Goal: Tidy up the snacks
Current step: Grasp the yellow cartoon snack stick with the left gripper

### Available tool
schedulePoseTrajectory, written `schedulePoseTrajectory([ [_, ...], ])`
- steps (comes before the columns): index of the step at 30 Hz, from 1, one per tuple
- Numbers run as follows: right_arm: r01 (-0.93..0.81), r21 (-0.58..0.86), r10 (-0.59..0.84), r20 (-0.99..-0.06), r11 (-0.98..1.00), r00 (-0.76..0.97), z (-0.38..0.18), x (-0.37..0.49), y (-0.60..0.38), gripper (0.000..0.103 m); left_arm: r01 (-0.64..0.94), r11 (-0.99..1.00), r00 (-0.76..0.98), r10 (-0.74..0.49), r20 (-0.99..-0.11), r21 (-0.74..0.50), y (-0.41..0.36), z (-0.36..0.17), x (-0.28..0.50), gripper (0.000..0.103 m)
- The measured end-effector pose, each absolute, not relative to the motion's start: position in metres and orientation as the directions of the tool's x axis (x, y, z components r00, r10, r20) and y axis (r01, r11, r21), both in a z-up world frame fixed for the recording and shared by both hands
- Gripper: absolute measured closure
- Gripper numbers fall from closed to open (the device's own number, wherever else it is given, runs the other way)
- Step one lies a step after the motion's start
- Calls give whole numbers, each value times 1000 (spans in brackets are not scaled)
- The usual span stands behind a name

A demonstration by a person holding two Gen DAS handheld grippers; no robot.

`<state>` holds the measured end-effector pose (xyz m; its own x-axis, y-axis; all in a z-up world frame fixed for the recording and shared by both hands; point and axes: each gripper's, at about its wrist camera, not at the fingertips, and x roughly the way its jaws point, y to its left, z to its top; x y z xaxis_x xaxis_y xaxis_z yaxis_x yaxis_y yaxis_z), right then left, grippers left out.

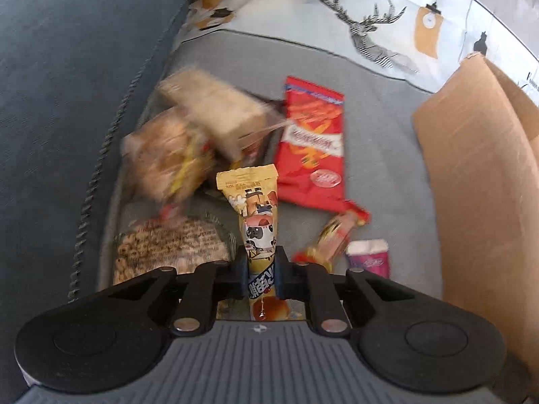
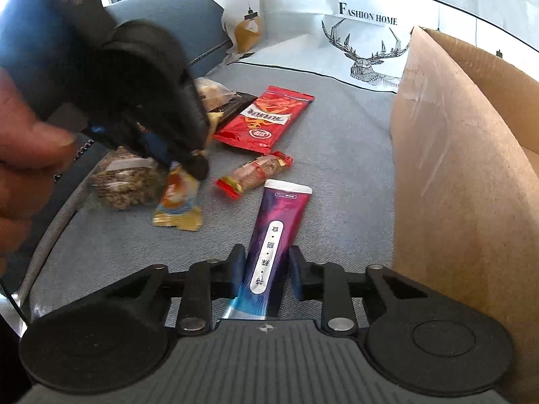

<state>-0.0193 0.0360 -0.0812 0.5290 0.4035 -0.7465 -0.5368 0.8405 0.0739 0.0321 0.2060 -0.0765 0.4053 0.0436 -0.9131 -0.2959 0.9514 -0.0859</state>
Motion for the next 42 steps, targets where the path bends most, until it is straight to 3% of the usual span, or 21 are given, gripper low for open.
schedulePoseTrajectory([
  [6,-599,131,472,-754,790,458,-76,-28,40,76,-228,966,389,-24,-921,-122,213,-77,15,86],
  [10,-619,116,470,-761,777,447,-79,-30,46,72,-222,966,387,-35,-921,-130,214,-78,12,86],
  [21,-614,107,469,-750,782,467,-84,-28,48,67,-198,976,381,-13,-925,-95,199,-83,24,77],
  [33,-641,58,464,-740,766,487,-83,-35,50,71,-177,982,381,3,-925,-70,196,-83,24,77],
  [37,-644,56,468,-735,763,491,-82,-35,47,75,-181,982,382,19,-924,-55,194,-83,24,87],
  [42,-636,63,481,-712,769,511,-75,-37,44,77,-193,979,401,25,-916,-57,198,-78,23,89],
])
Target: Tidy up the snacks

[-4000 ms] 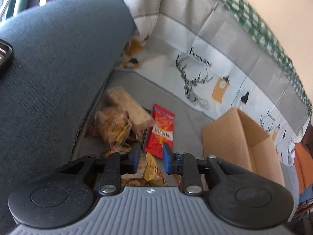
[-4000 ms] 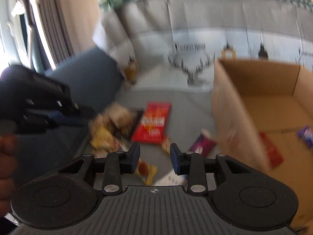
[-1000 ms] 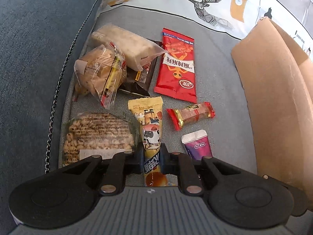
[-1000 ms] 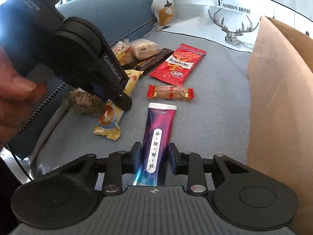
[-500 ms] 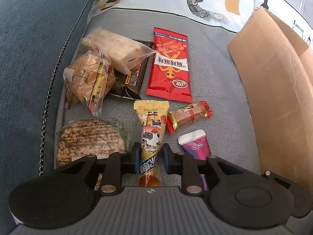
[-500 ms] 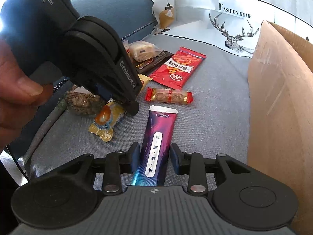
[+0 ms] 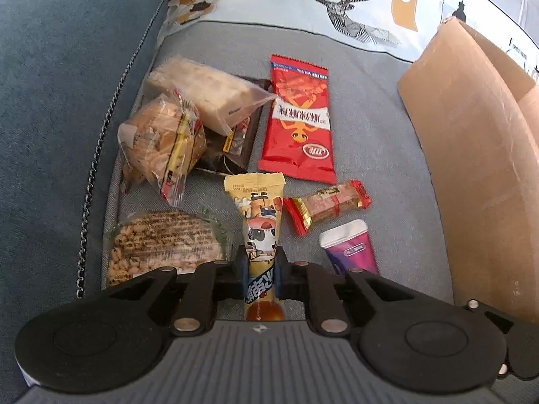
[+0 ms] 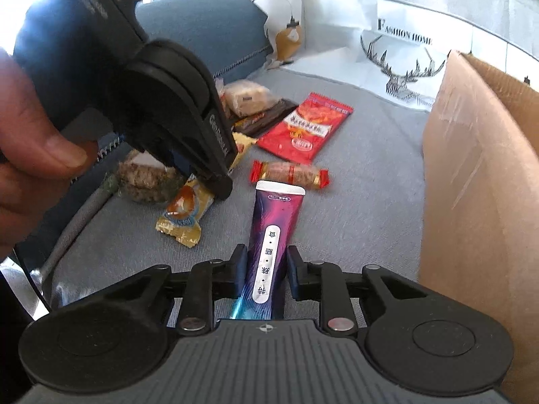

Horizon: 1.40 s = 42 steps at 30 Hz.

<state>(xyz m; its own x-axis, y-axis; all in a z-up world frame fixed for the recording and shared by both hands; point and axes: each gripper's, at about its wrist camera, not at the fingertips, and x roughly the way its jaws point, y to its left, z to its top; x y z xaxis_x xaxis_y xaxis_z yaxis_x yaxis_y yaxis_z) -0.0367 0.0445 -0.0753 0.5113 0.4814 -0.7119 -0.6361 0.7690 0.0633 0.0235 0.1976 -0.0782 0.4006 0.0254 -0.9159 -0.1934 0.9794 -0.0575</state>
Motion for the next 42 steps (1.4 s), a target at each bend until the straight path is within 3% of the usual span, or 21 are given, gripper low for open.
schedulePoseTrajectory([
  [25,-585,48,540,-452,810,711,15,-63,-13,77,-210,975,755,111,-647,-78,171,30,-32,89],
  [42,-476,104,484,-302,873,822,80,-30,-104,78,-189,976,845,103,-525,-111,128,50,-32,89],
])
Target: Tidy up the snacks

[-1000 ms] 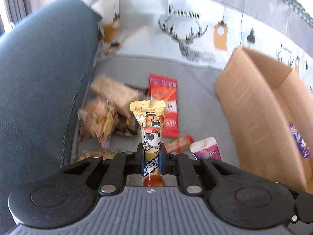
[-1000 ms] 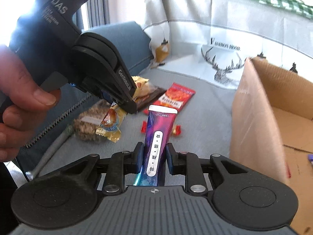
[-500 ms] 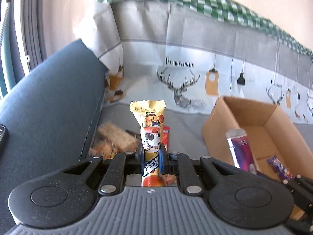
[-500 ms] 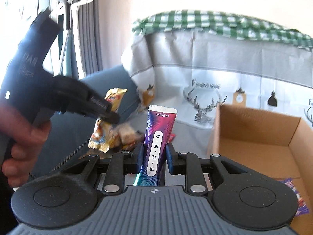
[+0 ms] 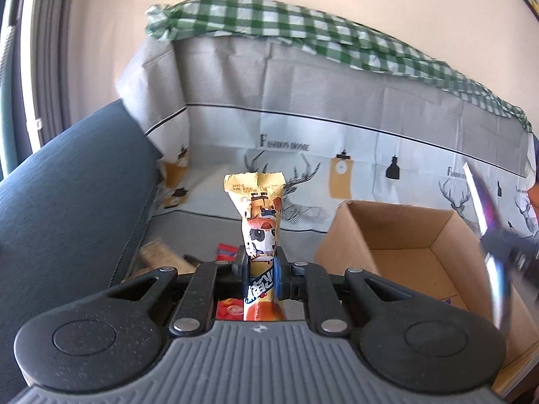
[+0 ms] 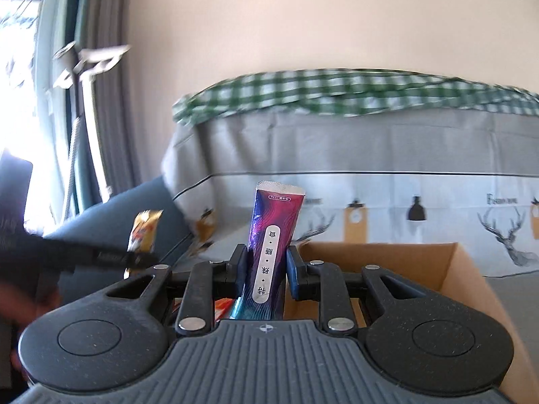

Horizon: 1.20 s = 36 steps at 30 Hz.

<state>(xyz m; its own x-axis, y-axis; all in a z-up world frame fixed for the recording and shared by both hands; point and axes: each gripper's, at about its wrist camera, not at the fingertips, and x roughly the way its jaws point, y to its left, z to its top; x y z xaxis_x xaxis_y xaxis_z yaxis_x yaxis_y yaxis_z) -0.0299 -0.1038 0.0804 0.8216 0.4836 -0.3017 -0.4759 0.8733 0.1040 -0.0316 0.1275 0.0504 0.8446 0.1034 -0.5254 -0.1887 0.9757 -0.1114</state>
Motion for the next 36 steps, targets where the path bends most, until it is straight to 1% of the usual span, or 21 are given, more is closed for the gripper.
schedulePoseTrajectory([
  [3,-454,124,470,-288,882,835,94,-17,-127,78,-164,981,856,89,-510,-105,116,51,-27,89],
  [6,-440,92,447,-267,893,853,103,-5,-147,78,-143,984,864,72,-498,-105,105,51,-23,89],
  [9,-396,73,401,-259,915,879,97,6,-167,78,-118,987,870,51,-490,-107,93,50,-19,89],
  [14,-307,144,338,-342,941,876,70,19,-193,78,-72,992,875,12,-484,-105,67,46,-7,89],
  [16,-295,139,326,-347,945,879,66,22,-196,78,-55,992,877,-7,-480,-114,57,43,-3,89],
  [20,-286,69,291,-356,956,888,58,23,-193,78,-11,993,878,-48,-476,-119,33,36,8,89],
  [23,-277,35,271,-357,960,894,56,26,-193,78,41,996,888,-74,-453,-82,16,27,11,89],
  [25,-271,23,260,-361,962,895,54,29,-195,78,56,996,880,-80,-468,-66,8,20,16,89],
  [27,-259,23,249,-368,966,896,52,32,-198,78,72,992,880,-113,-462,-104,5,19,20,89],
  [30,-245,21,234,-376,969,897,49,36,-201,78,91,991,884,-128,-449,-102,-2,19,23,89],
  [36,-218,13,205,-393,976,896,44,40,-205,78,108,985,874,-160,-458,-138,-8,14,30,89],
])
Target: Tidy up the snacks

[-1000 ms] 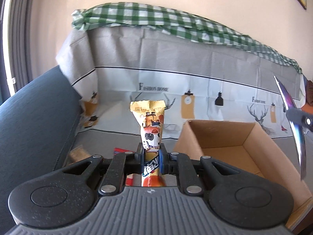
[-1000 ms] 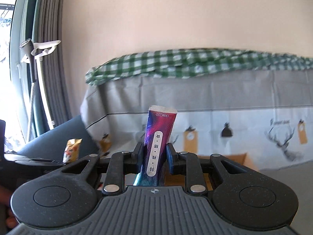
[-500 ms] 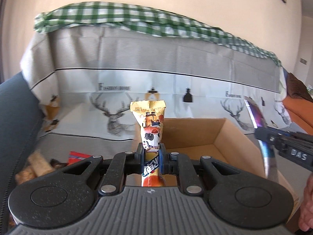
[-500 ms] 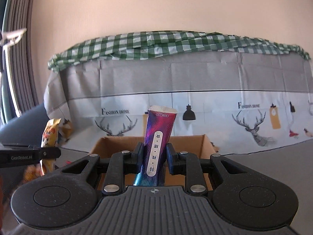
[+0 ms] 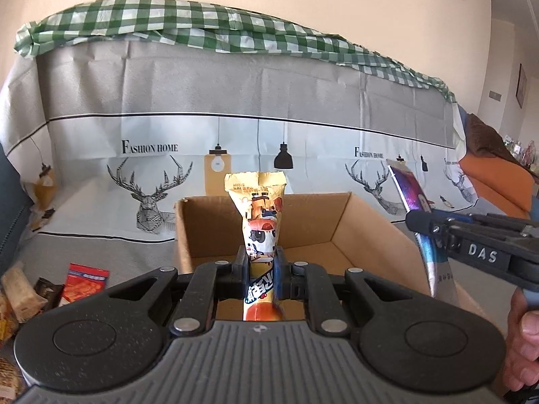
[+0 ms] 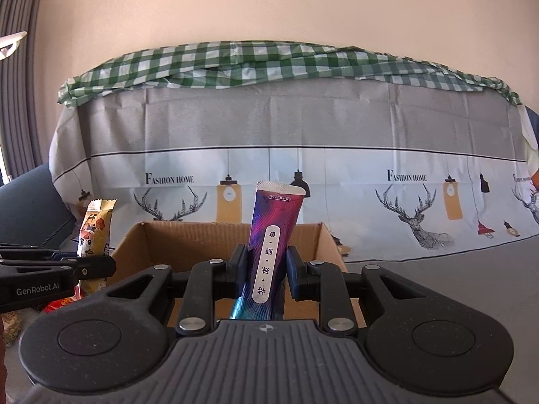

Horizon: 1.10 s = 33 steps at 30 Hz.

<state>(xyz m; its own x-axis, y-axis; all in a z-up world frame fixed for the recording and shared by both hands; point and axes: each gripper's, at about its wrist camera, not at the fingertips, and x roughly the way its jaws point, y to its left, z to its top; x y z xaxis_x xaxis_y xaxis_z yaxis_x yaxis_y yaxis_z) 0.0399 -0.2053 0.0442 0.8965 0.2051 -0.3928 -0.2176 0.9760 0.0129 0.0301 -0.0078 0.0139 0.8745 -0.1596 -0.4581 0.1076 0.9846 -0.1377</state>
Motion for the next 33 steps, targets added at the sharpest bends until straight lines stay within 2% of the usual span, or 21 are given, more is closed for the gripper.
schedulePoseTrajectory([
  [33,-216,-2,195,-416,976,888,39,44,-202,77,146,975,869,-208,-449,-170,-14,12,29,89],
])
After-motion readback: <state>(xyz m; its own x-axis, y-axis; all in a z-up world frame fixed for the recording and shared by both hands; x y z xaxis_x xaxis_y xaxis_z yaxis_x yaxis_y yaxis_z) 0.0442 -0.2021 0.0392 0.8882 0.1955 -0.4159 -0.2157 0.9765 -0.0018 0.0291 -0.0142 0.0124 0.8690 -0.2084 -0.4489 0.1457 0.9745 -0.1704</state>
